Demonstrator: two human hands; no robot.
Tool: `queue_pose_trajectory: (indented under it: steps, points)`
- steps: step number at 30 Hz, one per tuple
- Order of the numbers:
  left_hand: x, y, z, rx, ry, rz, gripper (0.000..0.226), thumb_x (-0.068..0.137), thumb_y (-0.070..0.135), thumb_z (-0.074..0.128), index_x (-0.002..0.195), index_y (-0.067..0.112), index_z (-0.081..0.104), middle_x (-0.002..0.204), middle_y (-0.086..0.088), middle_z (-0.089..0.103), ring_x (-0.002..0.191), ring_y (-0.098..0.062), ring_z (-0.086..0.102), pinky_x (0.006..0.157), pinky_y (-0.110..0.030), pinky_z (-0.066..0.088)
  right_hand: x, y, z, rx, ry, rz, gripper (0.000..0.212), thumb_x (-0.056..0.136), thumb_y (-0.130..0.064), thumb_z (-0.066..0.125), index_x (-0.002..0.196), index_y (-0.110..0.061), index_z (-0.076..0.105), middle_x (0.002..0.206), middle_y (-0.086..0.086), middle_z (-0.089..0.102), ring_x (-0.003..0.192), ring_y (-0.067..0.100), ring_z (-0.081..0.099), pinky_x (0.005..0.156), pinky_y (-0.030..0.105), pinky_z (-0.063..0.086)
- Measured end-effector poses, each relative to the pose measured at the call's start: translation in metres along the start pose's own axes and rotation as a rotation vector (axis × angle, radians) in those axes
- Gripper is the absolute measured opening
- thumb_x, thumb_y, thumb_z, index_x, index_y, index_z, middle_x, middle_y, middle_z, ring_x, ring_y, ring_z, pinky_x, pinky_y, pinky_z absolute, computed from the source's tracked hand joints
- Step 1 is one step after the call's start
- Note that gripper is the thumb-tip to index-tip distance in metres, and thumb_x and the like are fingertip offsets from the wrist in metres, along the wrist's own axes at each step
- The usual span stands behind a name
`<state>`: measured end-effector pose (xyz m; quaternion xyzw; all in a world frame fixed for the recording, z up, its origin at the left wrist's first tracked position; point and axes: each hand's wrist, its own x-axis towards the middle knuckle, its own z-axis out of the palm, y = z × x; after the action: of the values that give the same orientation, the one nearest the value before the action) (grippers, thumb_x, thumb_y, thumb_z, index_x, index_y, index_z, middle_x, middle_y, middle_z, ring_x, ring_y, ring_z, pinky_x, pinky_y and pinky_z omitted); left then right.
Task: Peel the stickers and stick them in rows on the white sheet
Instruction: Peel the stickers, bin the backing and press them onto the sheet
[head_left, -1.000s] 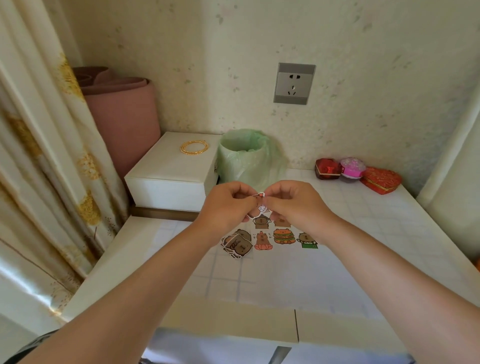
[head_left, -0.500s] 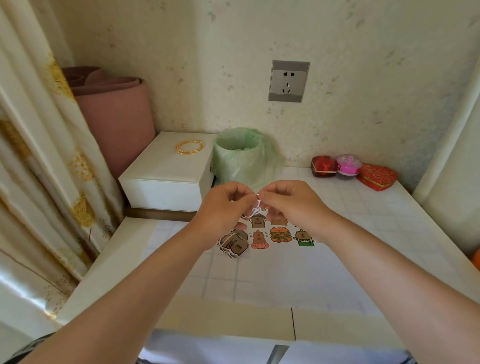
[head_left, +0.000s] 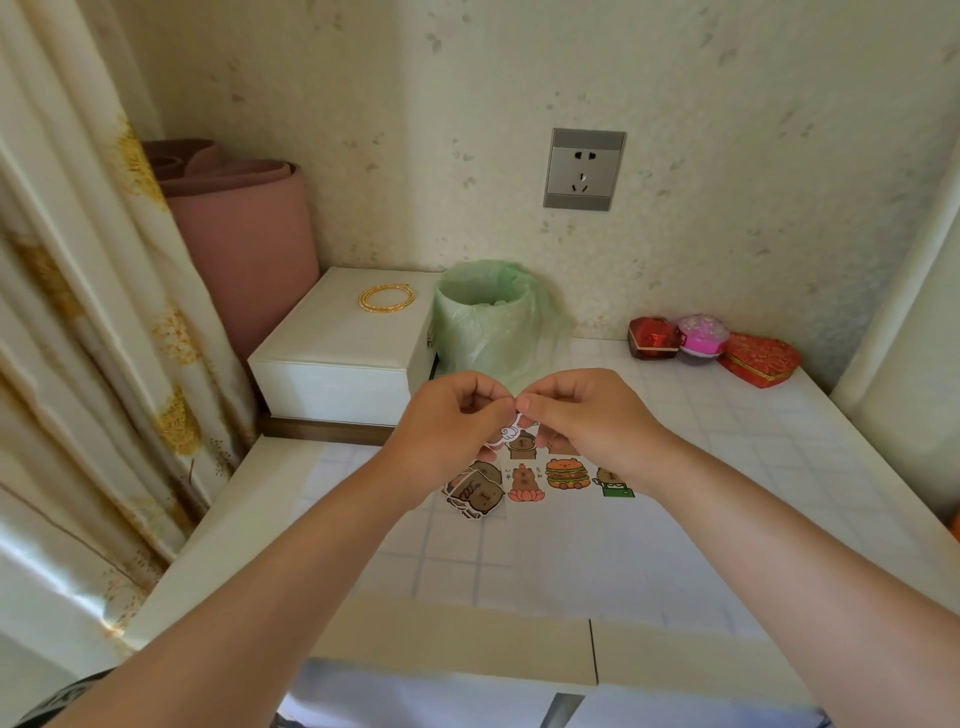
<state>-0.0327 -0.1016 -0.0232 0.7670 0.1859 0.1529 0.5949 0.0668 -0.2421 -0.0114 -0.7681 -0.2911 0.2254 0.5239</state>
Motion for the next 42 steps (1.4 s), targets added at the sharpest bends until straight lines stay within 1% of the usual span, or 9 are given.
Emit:
queue_pose_trajectory:
  steps: [3, 7, 10, 17, 24, 29, 36, 40, 42]
  points:
    - [0.0, 0.001, 0.0, -0.014, 0.018, -0.018, 0.007, 0.092, 0.016, 0.067, 0.087, 0.015, 0.072, 0.072, 0.003, 0.068, 0.062, -0.007, 0.065, 0.06, -0.025, 0.057, 0.0, 0.0, 0.002, -0.017, 0.029, -0.03, 0.011, 0.094, -0.021, 0.067, 0.091, -0.017, 0.077, 0.083, -0.002, 0.076, 0.063, 0.011, 0.065, 0.077, 0.037, 0.06]
    - [0.001, 0.004, -0.001, -0.006, 0.027, -0.007, 0.006, 0.09, 0.017, 0.068, 0.088, 0.013, 0.073, 0.074, 0.0, 0.068, 0.06, -0.005, 0.063, 0.06, -0.024, 0.057, 0.001, -0.002, -0.007, 0.072, -0.073, 0.053, 0.014, 0.096, -0.025, 0.065, 0.096, -0.018, 0.077, 0.09, -0.002, 0.077, 0.072, 0.012, 0.067, 0.075, 0.031, 0.055]
    - [0.001, 0.006, -0.001, -0.012, 0.017, -0.003, 0.005, 0.089, 0.016, 0.07, 0.088, 0.012, 0.073, 0.073, 0.0, 0.07, 0.064, -0.008, 0.067, 0.065, -0.025, 0.059, 0.002, 0.0, -0.012, 0.073, -0.101, 0.069, 0.012, 0.094, -0.024, 0.067, 0.097, -0.018, 0.077, 0.091, 0.0, 0.078, 0.074, 0.013, 0.067, 0.076, 0.032, 0.054]
    - [0.0, 0.006, 0.002, 0.0, -0.001, 0.003, 0.006, 0.09, 0.014, 0.068, 0.086, 0.013, 0.073, 0.068, 0.005, 0.069, 0.061, -0.003, 0.062, 0.065, -0.025, 0.059, 0.0, -0.001, -0.009, -0.049, -0.03, -0.007, 0.011, 0.094, -0.019, 0.067, 0.09, -0.016, 0.077, 0.077, -0.004, 0.075, 0.059, 0.007, 0.061, 0.067, 0.031, 0.05]
    - [0.001, 0.007, -0.001, -0.015, 0.018, 0.004, 0.007, 0.091, 0.016, 0.069, 0.088, 0.012, 0.074, 0.071, 0.003, 0.071, 0.063, -0.005, 0.063, 0.065, -0.023, 0.058, 0.0, -0.001, -0.009, 0.056, -0.06, 0.02, 0.011, 0.095, -0.022, 0.066, 0.091, -0.02, 0.076, 0.083, -0.002, 0.075, 0.064, 0.01, 0.063, 0.072, 0.036, 0.053]
    - [0.001, 0.006, 0.0, 0.002, 0.008, 0.008, 0.007, 0.09, 0.015, 0.068, 0.086, 0.012, 0.074, 0.07, 0.003, 0.07, 0.062, -0.004, 0.062, 0.065, -0.023, 0.058, -0.001, 0.0, -0.009, 0.004, -0.058, -0.008, 0.011, 0.094, -0.022, 0.067, 0.09, -0.02, 0.076, 0.078, -0.005, 0.073, 0.063, 0.009, 0.064, 0.072, 0.035, 0.052]
    - [-0.001, 0.006, 0.001, 0.018, 0.006, 0.029, 0.006, 0.089, 0.013, 0.069, 0.086, 0.013, 0.074, 0.067, 0.004, 0.069, 0.06, -0.004, 0.06, 0.063, -0.023, 0.057, -0.004, -0.001, -0.005, -0.172, 0.006, -0.14, 0.018, 0.095, -0.017, 0.064, 0.079, -0.022, 0.073, 0.058, -0.015, 0.065, 0.056, 0.004, 0.061, 0.074, 0.042, 0.059]
    - [-0.002, 0.007, 0.002, 0.039, -0.004, 0.048, 0.006, 0.088, 0.011, 0.069, 0.085, 0.012, 0.073, 0.068, 0.002, 0.068, 0.059, -0.005, 0.059, 0.064, -0.023, 0.057, -0.004, 0.002, -0.003, -0.294, 0.05, -0.222, 0.019, 0.092, -0.018, 0.064, 0.077, -0.024, 0.074, 0.058, -0.015, 0.064, 0.054, 0.002, 0.057, 0.063, 0.031, 0.054]
    - [-0.002, 0.007, 0.002, 0.048, -0.009, 0.057, 0.005, 0.088, 0.011, 0.069, 0.085, 0.012, 0.073, 0.067, 0.0, 0.068, 0.058, -0.006, 0.059, 0.064, -0.024, 0.057, -0.004, 0.003, -0.003, -0.347, 0.071, -0.253, 0.017, 0.091, -0.02, 0.065, 0.078, -0.025, 0.075, 0.061, -0.018, 0.065, 0.055, 0.007, 0.06, 0.06, 0.03, 0.054]
